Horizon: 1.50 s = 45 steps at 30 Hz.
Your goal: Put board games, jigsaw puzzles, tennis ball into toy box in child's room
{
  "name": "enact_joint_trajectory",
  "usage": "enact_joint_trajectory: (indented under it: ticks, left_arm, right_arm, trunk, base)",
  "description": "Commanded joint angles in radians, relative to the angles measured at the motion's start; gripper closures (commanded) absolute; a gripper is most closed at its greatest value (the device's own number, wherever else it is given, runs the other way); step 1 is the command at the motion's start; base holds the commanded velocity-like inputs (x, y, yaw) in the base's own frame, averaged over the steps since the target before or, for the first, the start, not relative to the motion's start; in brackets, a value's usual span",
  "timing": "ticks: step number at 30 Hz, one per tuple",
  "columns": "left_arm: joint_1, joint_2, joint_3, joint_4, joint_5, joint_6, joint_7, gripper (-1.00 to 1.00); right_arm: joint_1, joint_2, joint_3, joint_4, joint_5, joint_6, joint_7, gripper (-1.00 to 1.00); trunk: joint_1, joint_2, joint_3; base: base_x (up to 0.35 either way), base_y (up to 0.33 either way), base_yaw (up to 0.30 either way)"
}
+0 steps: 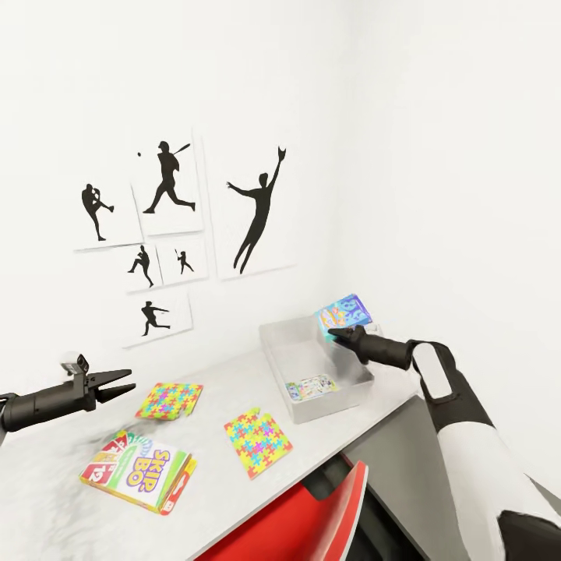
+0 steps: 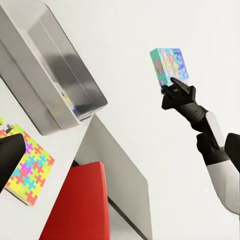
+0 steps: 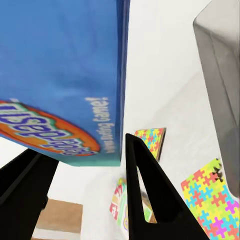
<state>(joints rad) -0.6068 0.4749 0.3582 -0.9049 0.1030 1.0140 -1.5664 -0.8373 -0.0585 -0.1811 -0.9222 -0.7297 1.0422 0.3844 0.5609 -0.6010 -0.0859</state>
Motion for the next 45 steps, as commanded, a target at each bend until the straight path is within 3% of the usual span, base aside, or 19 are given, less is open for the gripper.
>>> enact_joint_trajectory:
  ticks: [1,7,9,13,17,24,27,30,32,35,38,45]
  left_arm:
    - [-0.001,0.000,0.001,0.000,-0.001,0.011,-0.004,-1.00]
    - [-0.001,-0.002,-0.004,0.000,-0.003,0.011,-0.004,-1.00]
    - [-0.001,-0.002,-0.005,0.000,-0.003,0.011,-0.004,-1.00]
    - [-0.001,-0.002,-0.006,0.000,-0.002,0.011,-0.004,-1.00]
    - [-0.001,-0.003,-0.008,0.000,0.003,0.013,-0.004,-1.00]
    - [-0.018,-0.002,-0.005,-0.002,-0.002,0.032,-0.004,-1.00]
    - [-0.091,0.000,-0.009,-0.005,-0.007,0.033,-0.004,-1.00]
    - [-0.166,0.000,-0.052,-0.006,-0.043,0.033,-0.004,-1.00]
    - [-0.214,-0.002,-0.115,-0.007,-0.078,0.033,-0.004,-1.00]
    - [-0.246,-0.006,-0.168,-0.008,-0.097,0.033,-0.004,-1.00]
    - [-0.259,-0.005,-0.189,-0.008,-0.104,0.033,-0.004,-1.00]
    - [-0.264,-0.003,-0.197,-0.008,-0.107,0.033,-0.004,-1.00]
  right_arm:
    - [-0.047,0.003,-0.001,0.060,0.006,0.005,-0.003,1.00]
    - [-0.269,0.008,-0.001,0.419,0.015,-0.001,-0.084,1.00]
    - [-0.330,0.010,-0.002,0.495,0.013,-0.007,-0.148,1.00]
    - [-0.384,0.022,-0.005,0.543,0.006,-0.006,-0.254,1.00]
    - [-0.397,0.054,-0.006,0.550,0.004,0.003,-0.295,1.00]
    - [-0.399,0.061,-0.008,0.543,0.003,0.005,-0.297,1.00]
    - [-0.399,0.056,-0.013,0.543,0.002,0.005,-0.295,1.00]
    - [-0.399,0.050,-0.021,0.542,-0.004,0.005,-0.288,1.00]
    - [-0.398,0.048,-0.026,0.542,-0.009,0.005,-0.280,1.00]
    - [-0.397,0.046,-0.028,0.543,-0.013,0.005,-0.274,1.00]
    - [-0.396,0.044,-0.029,0.543,-0.014,0.005,-0.272,1.00]
    - [-0.393,0.044,-0.028,0.543,-0.018,0.005,-0.267,1.00]
  trunk:
    - [0.000,-0.002,-0.002]
    - [0.000,-0.002,-0.002]
    - [0.000,-0.002,-0.002]
    - [0.000,-0.002,-0.002]
    - [0.000,-0.002,-0.002]
    - [0.000,-0.002,-0.002]
    - [0.000,-0.002,-0.005]
    - [0.000,-0.002,-0.009]
    - [0.000,-0.002,-0.012]
    - [0.000,-0.002,-0.017]
    - [0.000,-0.002,-0.022]
    - [0.000,-0.002,-0.034]
  base:
    - [0.000,0.000,0.000]
    - [0.000,0.000,0.000]
    - [0.000,0.000,0.000]
    - [0.000,0.000,0.000]
    - [0.000,0.000,0.000]
    - [0.000,0.000,0.000]
    - [0.000,0.000,0.000]
    - [0.000,0.000,0.000]
    - [0.000,0.000,0.000]
    - [0.000,0.000,0.000]
    - [0.000,0.000,0.000]
    - [0.000,0.000,0.000]
